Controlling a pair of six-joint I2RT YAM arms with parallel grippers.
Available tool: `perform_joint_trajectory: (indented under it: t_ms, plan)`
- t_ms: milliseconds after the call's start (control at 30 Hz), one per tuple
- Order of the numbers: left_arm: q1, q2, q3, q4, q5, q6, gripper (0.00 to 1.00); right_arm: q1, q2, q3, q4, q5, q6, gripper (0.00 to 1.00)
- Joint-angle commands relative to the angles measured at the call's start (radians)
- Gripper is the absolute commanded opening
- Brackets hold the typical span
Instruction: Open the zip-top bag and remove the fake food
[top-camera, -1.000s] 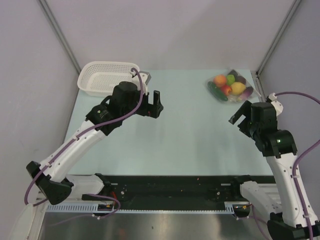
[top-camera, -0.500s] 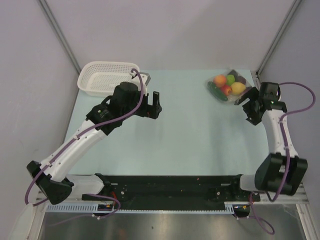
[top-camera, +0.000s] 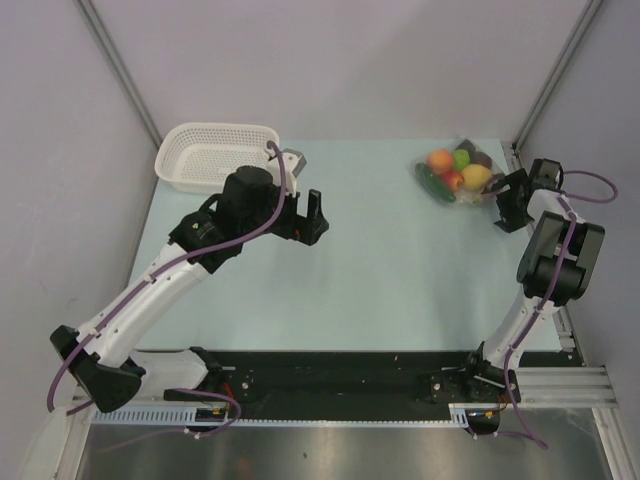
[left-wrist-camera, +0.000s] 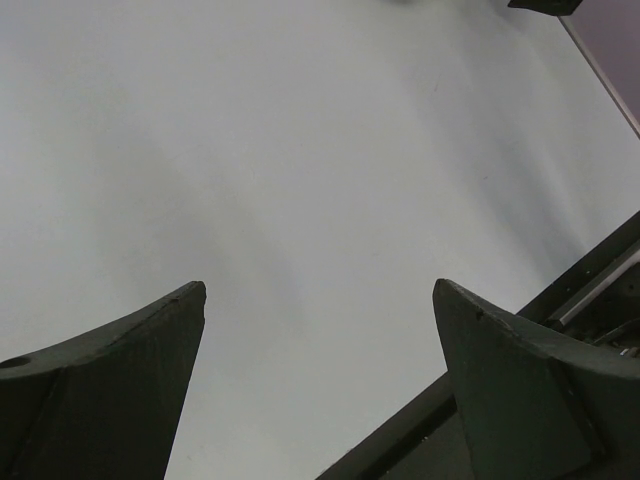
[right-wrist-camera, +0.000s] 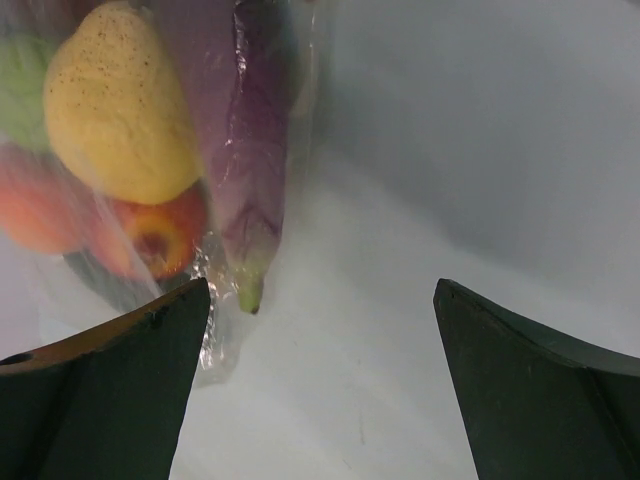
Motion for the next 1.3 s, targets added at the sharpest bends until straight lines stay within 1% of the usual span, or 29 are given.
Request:
perform_joint_trajectory:
  t_ms: [0,100,133,200,367,400,467,633,667,700,767,800,833,867,900,967,1067,1100,1233,1267]
  plan:
    - [0.007,-0.045,-0.008,0.028,0.002,0.025,1.00,0.000,0.046,0.061,0.161,-0.040,0.095,1.00]
    - [0.007,-0.048,-0.010,0.021,-0.002,0.026,1.00,0.003,0.086,0.067,0.259,-0.048,0.102,1.00]
    - [0.009,-0.047,-0.011,0.018,-0.002,0.026,1.00,0.003,0.106,0.091,0.266,-0.050,0.105,1.00]
    - [0.010,-0.041,-0.010,0.014,-0.001,0.026,1.00,-0.001,0.163,0.128,0.229,-0.048,0.118,1.00]
    - [0.013,-0.014,0.004,0.014,0.025,0.023,1.00,-0.004,0.215,0.182,0.241,-0.031,0.122,1.00]
    - [0.015,-0.001,0.009,0.016,0.027,0.020,1.00,-0.004,0.226,0.190,0.241,-0.037,0.124,0.97]
    - [0.015,0.015,0.015,0.017,0.048,0.011,1.00,-0.003,0.257,0.211,0.236,-0.054,0.124,0.95]
    - [0.013,0.061,0.038,0.017,0.083,-0.016,1.00,0.002,0.281,0.220,0.296,-0.076,0.106,0.70]
    - [0.015,0.064,0.041,0.019,0.090,-0.018,1.00,0.002,0.289,0.226,0.307,-0.103,0.102,0.49]
    - [0.015,0.065,0.044,0.017,0.097,-0.020,1.00,-0.001,0.290,0.243,0.312,-0.117,0.107,0.40]
    - [0.015,0.067,0.044,0.021,0.102,-0.024,1.00,-0.004,0.286,0.263,0.295,-0.146,0.096,0.24]
    - [0.015,0.067,0.042,0.024,0.105,-0.024,1.00,-0.004,0.269,0.271,0.261,-0.143,0.083,0.18]
    - [0.015,0.065,0.041,0.024,0.105,-0.026,1.00,-0.004,0.255,0.289,0.237,-0.140,0.052,0.17]
    - [0.015,0.065,0.039,0.027,0.106,-0.027,1.00,-0.006,0.241,0.294,0.217,-0.134,0.037,0.13]
    - [0.015,0.065,0.036,0.025,0.108,-0.027,1.00,-0.007,0.214,0.300,0.171,-0.131,0.024,0.06]
    - [0.013,0.067,0.036,0.022,0.114,-0.026,1.00,-0.011,0.186,0.331,0.114,-0.123,-0.023,0.00]
    - [0.015,0.070,0.035,0.022,0.120,-0.018,1.00,-0.009,0.122,0.372,0.017,-0.104,-0.094,0.00]
    - [0.015,0.073,0.036,0.021,0.122,-0.018,1.00,-0.008,0.108,0.384,-0.041,-0.096,-0.108,0.00]
    - [0.015,0.079,0.033,0.028,0.142,-0.023,1.00,0.000,0.001,0.415,-0.164,-0.050,-0.160,0.00]
    - [0.013,0.082,0.033,0.030,0.145,-0.023,1.00,0.003,-0.015,0.423,-0.228,-0.006,-0.172,0.00]
